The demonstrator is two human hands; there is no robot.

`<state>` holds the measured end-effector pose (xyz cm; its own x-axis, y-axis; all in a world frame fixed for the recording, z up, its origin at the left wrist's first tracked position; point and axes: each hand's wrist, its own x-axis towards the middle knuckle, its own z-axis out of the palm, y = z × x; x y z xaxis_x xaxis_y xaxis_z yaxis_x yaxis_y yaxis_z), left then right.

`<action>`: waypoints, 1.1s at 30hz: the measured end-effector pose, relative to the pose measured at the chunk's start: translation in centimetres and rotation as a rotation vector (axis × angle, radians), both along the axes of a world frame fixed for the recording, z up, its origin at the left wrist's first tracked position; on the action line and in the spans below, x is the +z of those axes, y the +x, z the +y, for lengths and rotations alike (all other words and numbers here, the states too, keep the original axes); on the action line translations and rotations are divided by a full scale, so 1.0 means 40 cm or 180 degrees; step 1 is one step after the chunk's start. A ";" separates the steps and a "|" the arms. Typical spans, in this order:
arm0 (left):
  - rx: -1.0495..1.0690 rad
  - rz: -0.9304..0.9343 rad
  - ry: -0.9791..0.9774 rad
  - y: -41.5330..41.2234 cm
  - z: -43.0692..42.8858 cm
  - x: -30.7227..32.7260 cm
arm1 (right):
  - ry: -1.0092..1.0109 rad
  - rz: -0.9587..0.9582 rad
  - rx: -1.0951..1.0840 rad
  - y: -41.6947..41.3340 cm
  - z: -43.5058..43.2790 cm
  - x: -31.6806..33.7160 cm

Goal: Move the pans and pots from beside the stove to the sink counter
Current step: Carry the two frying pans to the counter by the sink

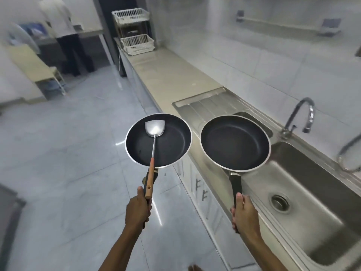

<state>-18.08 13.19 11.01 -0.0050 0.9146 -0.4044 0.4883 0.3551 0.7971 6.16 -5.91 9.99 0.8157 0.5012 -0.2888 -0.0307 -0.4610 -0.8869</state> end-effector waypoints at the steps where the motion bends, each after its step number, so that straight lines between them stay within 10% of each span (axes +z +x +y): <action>1: 0.0063 0.0014 0.0000 0.014 0.055 0.003 | -0.0003 -0.0016 0.0046 0.017 0.065 0.007; 33: -0.0568 0.0061 -0.0105 0.488 2.080 -0.089 | 0.0079 -0.0091 -0.0374 0.416 2.003 -0.092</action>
